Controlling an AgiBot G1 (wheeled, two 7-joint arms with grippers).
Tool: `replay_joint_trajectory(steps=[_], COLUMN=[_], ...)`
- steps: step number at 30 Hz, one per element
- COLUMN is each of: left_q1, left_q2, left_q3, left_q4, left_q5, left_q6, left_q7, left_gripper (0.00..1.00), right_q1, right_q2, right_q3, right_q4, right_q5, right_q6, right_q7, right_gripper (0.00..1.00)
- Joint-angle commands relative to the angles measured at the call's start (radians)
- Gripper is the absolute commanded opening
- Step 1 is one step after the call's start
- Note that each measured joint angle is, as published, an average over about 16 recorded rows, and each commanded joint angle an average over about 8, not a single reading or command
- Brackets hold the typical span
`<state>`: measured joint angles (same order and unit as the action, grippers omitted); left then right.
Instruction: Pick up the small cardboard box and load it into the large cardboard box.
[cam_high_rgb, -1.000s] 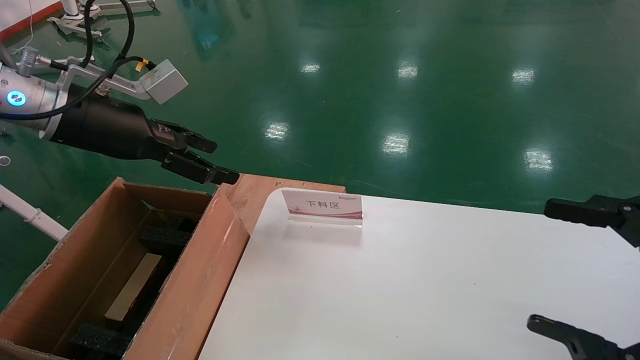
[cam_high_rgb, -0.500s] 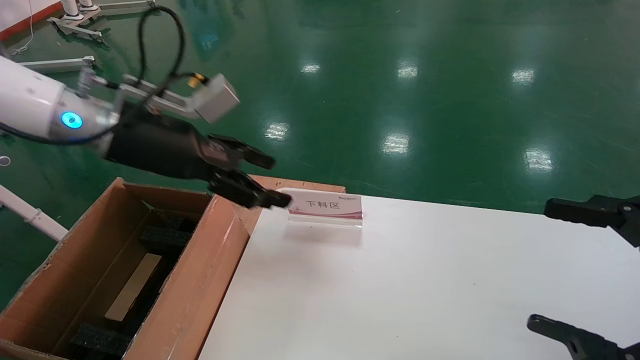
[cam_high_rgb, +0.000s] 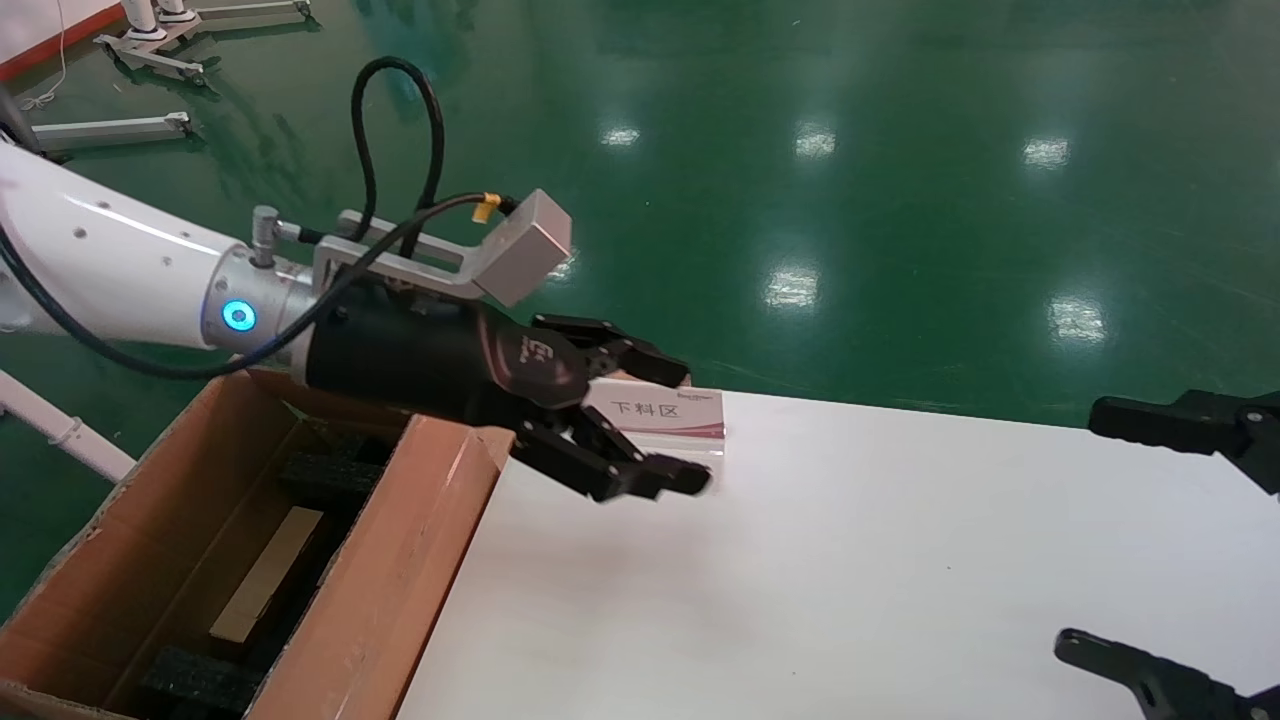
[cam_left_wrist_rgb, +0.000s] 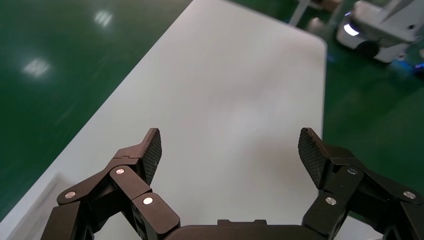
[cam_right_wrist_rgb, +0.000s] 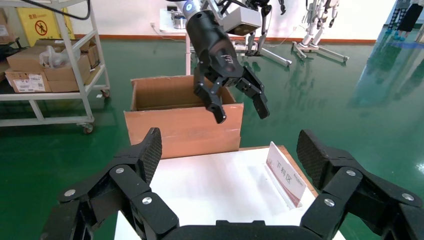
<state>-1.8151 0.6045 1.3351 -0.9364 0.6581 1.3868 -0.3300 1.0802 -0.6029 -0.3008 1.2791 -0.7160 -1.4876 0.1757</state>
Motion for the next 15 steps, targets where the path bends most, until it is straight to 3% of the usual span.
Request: replay_joint_trajectory(steps=[1, 15], left_q1=[0.044, 0.353], left_q2=[0.000, 0.003], left_q3=[-0.063, -0.503], left_q4=[-0.021, -0.166], left_q5=[0.004, 0.035], left_q6=[0.007, 0.052], left_q7=[0.009, 0.068], left_gripper=[1.00, 1.00], right_q1=[0.000, 0.000], right_q2=[0.000, 0.000], right_q3=[0.000, -0.001], right_q4=[0.000, 0.000], right_q5=[0.000, 0.001], right_q6=[0.000, 0.000], right_q7=[0.000, 0.000], right_gripper=[1.00, 1.00])
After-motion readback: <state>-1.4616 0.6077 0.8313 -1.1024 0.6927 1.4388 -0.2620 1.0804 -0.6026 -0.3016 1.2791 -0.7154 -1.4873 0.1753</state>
